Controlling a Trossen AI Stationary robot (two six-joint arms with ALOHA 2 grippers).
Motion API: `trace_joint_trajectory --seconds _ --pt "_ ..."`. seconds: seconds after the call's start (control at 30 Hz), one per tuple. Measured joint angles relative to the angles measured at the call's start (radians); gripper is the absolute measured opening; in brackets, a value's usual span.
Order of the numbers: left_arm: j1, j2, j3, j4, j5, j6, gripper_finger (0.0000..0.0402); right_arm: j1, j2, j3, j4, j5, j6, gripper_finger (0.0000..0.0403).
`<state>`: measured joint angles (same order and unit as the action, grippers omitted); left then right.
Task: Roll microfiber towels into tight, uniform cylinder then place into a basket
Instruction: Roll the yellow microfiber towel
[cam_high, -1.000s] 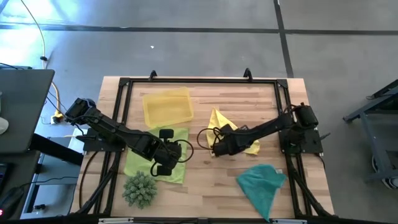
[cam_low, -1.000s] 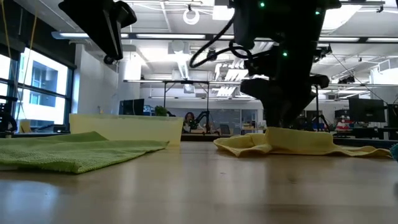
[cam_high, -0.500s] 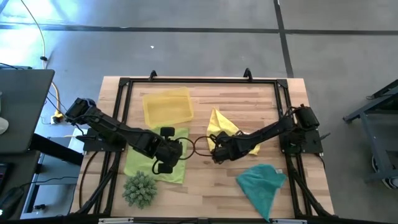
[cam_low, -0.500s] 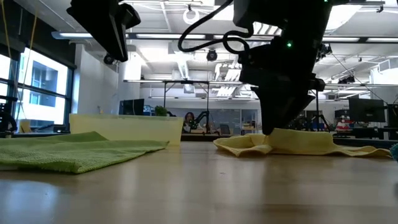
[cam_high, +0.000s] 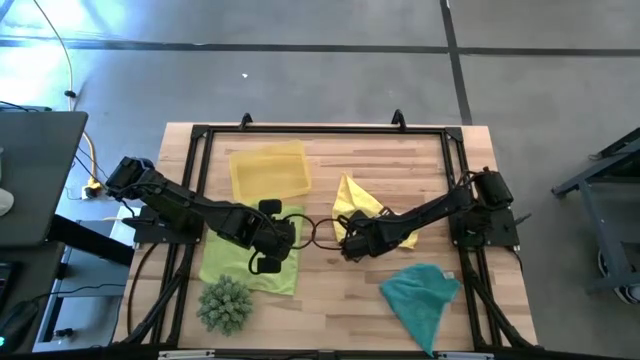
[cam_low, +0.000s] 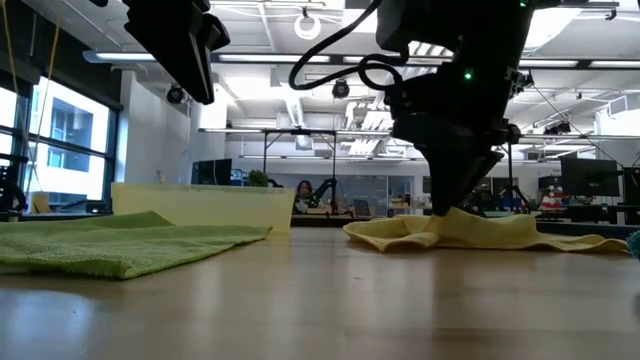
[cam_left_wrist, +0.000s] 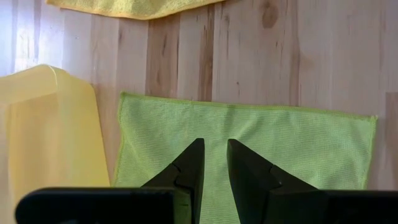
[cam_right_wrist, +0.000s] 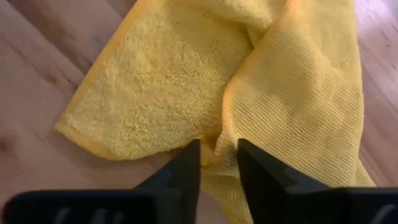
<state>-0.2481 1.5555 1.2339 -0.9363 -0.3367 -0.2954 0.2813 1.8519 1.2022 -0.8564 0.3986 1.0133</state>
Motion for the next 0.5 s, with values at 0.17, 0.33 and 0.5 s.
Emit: trace_joint_trajectory --seconds 0.17,0.33,0.5 --pt "-0.001 0.0 0.0 0.0 0.0 0.0 0.006 0.0 0.0 0.0 -0.019 -0.018 -0.046 0.0018" --pt "-0.001 0.0 0.0 0.0 0.0 0.001 0.006 0.001 0.0 0.0 -0.061 -0.035 -0.08 0.0007" --pt "-0.001 0.0 0.0 0.013 -0.016 0.003 0.006 0.006 -0.045 0.001 -0.093 -0.04 -0.12 0.0003"
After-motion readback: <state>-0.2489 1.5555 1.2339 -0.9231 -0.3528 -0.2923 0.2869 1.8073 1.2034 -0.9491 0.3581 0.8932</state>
